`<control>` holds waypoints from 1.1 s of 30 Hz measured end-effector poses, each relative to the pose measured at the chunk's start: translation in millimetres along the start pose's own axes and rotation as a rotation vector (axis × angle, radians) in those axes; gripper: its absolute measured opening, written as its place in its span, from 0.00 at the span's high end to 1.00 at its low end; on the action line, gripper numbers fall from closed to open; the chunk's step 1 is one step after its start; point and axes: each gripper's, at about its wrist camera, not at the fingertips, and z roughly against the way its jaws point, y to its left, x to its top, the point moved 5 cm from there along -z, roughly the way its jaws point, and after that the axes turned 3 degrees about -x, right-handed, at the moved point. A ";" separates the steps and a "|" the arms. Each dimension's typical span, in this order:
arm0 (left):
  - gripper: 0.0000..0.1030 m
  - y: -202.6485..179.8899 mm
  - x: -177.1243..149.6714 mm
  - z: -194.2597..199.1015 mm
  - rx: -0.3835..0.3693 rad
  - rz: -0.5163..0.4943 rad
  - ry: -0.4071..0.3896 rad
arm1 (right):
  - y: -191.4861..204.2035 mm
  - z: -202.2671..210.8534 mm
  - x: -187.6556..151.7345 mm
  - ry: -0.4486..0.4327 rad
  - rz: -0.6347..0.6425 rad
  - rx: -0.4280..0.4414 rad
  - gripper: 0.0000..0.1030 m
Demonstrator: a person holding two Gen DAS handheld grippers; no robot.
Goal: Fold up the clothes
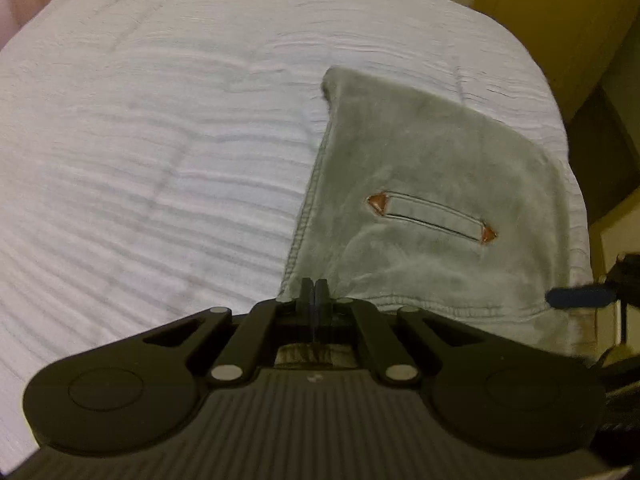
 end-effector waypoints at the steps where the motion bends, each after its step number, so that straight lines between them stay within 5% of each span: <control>1: 1.00 -1.6 1.6 3.5 0.018 0.010 0.005 | -4.2 6.7 2.0 0.035 -0.023 0.025 0.44; 4: 0.99 -10.0 5.0 24.2 0.079 0.042 0.037 | -15.4 30.7 1.8 0.107 -0.060 0.060 0.44; 7: 0.89 -19.1 -2.5 51.6 0.110 0.140 0.099 | -25.2 59.4 -4.9 0.144 -0.082 0.066 0.18; 9: 0.77 -29.7 -13.2 76.6 0.126 0.205 0.124 | -30.5 78.1 -8.3 0.146 -0.097 0.064 0.18; 14: 0.69 -61.7 -31.5 115.4 0.139 0.286 0.163 | -35.9 105.1 -9.1 0.170 -0.144 0.052 0.18; 33: 0.52 -97.7 -29.0 194.0 0.248 0.243 0.091 | -6.6 134.9 3.8 0.136 -0.041 0.027 0.18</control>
